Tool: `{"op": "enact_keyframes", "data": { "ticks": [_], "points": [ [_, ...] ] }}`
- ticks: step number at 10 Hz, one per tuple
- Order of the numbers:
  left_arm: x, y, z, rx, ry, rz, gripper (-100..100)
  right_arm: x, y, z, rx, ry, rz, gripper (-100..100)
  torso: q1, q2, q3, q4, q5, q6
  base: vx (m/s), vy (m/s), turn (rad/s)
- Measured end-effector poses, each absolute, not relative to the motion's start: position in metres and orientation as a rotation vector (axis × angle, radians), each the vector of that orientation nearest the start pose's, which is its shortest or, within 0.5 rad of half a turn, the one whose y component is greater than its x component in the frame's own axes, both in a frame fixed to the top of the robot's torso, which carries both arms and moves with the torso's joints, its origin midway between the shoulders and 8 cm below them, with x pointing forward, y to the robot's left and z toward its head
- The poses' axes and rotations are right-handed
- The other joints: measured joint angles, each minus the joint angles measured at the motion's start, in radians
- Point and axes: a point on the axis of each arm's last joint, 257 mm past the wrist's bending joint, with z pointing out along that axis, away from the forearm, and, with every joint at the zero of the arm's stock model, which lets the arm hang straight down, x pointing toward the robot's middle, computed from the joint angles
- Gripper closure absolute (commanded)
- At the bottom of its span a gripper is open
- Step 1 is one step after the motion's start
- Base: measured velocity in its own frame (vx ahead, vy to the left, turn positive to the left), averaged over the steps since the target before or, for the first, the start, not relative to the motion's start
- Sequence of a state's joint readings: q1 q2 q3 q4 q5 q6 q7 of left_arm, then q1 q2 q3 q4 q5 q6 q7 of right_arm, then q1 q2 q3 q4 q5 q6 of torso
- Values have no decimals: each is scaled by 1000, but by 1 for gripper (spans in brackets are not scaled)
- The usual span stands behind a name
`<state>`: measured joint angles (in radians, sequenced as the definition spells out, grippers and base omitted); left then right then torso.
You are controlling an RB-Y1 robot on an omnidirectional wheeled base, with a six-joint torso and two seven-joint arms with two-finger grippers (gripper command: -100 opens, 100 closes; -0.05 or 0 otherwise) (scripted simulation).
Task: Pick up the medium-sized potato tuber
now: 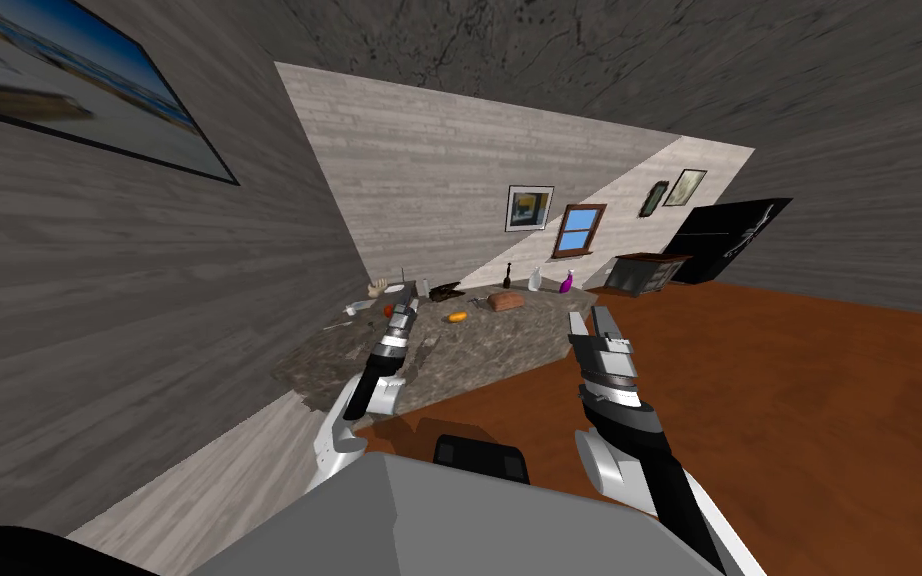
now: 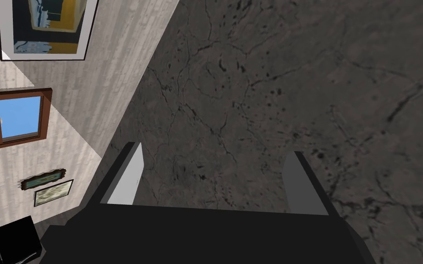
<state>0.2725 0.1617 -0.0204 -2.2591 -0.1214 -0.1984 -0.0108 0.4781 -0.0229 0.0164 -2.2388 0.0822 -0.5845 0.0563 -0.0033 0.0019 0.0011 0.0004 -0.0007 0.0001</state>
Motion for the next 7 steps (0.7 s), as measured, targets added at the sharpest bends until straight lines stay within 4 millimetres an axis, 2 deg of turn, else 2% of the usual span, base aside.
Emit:
{"op": "enact_keyframes", "data": {
  "ticks": [7],
  "points": [
    [455,232,12,-662,986,-1240,-100,342,-257,28,517,649,1241,0,0,-1,-1,0,0,0,-22,-53,-14]
  ]
}}
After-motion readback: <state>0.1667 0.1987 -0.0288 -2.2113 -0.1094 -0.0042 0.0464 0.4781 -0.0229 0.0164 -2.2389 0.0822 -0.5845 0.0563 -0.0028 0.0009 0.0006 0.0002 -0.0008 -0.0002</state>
